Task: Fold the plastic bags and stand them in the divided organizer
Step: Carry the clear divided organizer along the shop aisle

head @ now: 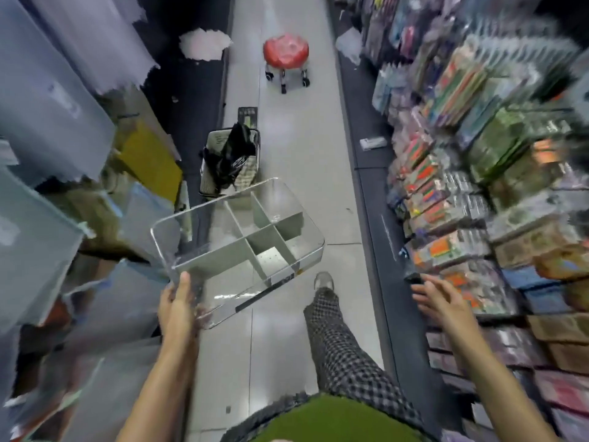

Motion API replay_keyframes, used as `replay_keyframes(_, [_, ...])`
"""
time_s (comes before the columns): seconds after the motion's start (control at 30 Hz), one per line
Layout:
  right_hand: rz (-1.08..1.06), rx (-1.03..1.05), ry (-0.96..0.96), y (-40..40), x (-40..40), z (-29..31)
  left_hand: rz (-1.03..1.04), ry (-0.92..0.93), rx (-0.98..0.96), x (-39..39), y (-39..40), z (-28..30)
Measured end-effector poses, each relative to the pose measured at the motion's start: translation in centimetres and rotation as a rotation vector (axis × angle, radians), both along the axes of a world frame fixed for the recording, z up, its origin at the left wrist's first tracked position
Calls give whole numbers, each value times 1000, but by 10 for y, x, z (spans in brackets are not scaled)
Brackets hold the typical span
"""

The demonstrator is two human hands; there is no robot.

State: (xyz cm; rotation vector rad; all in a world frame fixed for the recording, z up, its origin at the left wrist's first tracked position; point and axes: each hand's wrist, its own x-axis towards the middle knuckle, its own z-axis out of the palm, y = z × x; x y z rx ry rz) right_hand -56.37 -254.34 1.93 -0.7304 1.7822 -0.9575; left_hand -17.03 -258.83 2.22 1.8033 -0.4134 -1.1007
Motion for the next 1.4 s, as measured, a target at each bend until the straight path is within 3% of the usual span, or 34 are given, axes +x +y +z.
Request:
replay_keyframes(0.23, [82, -83, -5, -278, -41, 25, 70, -23, 13, -41, -202, 19])
replay_keyframes(0.53, [253, -166, -14, -598, -29, 47, 156, -74, -8, -55, -461, 13])
replay_keyframes(0.7, [234, -111, 8, -737, -23, 35, 146, -59, -7, -48, -625, -9])
replay_keyframes(1.07, [245, -38, 22, -1030, -64, 14, 116, -70, 15, -71, -966, 0])
replay_keyframes(1.4, [546, -81, 64, -1396, -83, 15, 398, -82, 85, -127, -1182, -26])
